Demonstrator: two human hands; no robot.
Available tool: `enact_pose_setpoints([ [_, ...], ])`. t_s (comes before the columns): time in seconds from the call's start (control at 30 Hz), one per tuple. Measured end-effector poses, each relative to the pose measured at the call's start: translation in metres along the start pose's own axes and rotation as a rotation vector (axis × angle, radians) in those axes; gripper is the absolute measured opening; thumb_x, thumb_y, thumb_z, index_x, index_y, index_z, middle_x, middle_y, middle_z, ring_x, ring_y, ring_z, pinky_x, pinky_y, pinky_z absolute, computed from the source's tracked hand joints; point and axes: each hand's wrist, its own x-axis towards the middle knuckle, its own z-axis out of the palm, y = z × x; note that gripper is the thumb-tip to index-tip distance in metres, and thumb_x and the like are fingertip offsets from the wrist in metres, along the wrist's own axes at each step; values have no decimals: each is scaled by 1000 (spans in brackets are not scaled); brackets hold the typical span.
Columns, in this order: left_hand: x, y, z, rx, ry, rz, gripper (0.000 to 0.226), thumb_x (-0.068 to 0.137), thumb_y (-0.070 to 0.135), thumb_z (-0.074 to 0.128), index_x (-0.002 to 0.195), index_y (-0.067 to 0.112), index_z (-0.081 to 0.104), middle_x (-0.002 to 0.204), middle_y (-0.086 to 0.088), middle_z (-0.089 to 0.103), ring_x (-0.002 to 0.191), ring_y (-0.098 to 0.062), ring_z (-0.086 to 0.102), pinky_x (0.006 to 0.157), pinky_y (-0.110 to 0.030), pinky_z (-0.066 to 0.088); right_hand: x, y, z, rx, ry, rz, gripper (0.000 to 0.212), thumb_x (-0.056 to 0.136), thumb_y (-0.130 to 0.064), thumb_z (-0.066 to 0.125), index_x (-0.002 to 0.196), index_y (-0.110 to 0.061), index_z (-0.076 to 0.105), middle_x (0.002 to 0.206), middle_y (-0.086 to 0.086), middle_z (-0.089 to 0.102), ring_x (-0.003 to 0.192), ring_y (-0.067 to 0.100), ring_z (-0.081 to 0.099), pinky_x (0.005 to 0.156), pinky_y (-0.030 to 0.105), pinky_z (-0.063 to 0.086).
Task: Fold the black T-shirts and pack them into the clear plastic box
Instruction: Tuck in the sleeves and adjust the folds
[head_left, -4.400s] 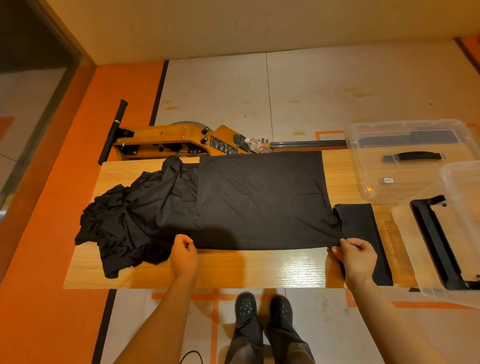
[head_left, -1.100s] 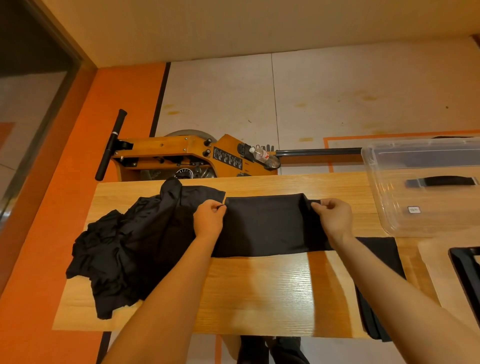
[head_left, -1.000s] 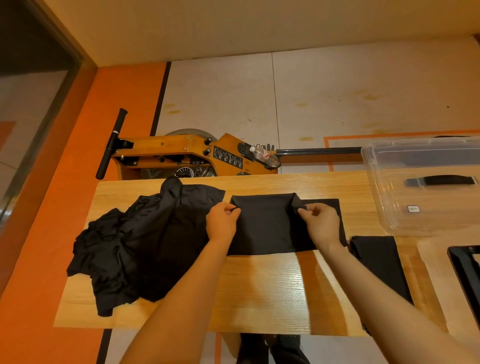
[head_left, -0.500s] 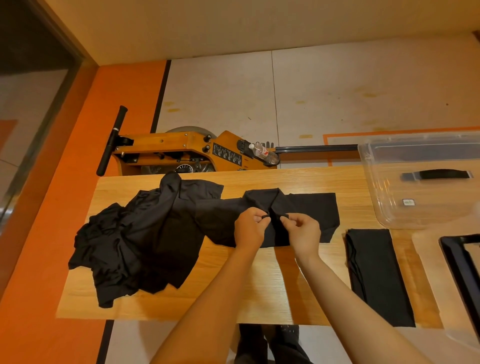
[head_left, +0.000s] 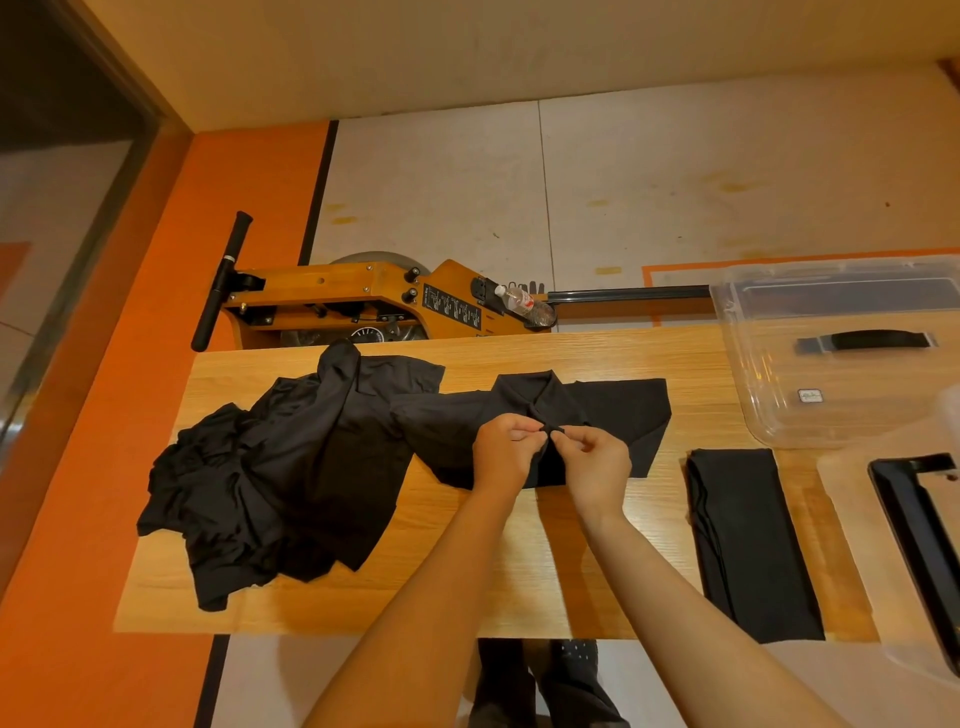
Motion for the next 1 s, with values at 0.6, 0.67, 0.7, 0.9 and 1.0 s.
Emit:
enact_pose_setpoints([
  [0.6,0,2,-1,-152,-129,-116,25,97,-3,44,110,-5,64,93,-9,66,75,-9,63,64,-10,53,-7,3,2,112,-55,30,18,88,-7,64,98,-17,76,77,-1,73,78,12,69,75,28,57],
  [0.67,1,3,-1,-196,-141,-174,27,97,-3,41,107,-3,66,94,-13,69,81,-16,67,71,-17,56,-9,1,2,128,-59,22,12,87,-13,71,96,-18,76,77,-5,74,79,7,70,75,22,56],
  [0.7,2,3,-1,-209,-149,-210,28,97,-3,40,105,-2,67,95,-15,70,85,-20,68,76,-22,56,-10,1,2,126,-60,9,10,85,-15,74,94,-19,76,77,-6,74,79,6,70,75,21,56],
  [0.9,8,12,-5,-280,-229,-359,32,100,-2,36,118,-10,60,114,-25,64,101,-31,65,86,-29,52,-5,2,6,29,8,13,21,84,-19,77,101,-8,75,77,-8,70,77,3,66,77,20,53],
  [1.0,12,12,-6,-292,-223,-388,32,100,0,35,120,-11,58,123,-28,60,117,-36,58,95,-33,48,-4,-1,8,12,22,6,17,85,-17,75,100,-8,75,75,-11,66,74,1,63,70,13,48],
])
